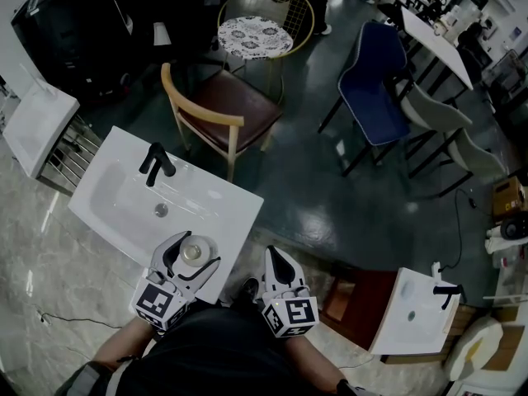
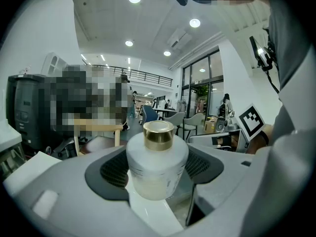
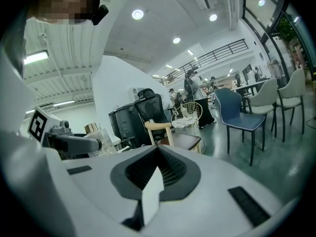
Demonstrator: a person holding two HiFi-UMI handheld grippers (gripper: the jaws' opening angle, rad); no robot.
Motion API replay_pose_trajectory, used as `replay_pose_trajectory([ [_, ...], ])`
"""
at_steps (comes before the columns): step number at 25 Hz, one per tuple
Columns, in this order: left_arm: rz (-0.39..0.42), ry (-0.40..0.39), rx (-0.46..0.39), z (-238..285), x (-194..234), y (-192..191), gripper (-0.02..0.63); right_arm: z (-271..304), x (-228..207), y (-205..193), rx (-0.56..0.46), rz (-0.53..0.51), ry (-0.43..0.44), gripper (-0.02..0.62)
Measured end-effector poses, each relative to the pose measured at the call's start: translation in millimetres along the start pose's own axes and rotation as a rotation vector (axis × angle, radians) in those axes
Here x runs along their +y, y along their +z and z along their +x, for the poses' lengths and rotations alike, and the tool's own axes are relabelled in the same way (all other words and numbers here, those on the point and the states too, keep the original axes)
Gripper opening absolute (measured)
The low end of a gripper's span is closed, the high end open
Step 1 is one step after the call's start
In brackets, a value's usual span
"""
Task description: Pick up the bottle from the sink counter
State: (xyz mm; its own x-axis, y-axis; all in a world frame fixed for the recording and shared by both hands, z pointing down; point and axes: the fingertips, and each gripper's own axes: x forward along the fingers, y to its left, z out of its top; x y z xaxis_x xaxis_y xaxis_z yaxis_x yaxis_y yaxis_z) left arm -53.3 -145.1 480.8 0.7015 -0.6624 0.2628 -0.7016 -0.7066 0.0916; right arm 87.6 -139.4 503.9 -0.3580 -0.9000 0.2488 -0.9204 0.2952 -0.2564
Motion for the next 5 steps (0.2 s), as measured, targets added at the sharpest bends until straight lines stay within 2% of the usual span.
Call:
replay_pose_trajectory([
  [5, -0.006, -0.002, 0.007, 0.8, 1.0, -3.1, 0.337, -0.4, 0.4, -1.8, 0.0, 0.001, -0.002, 0.006],
])
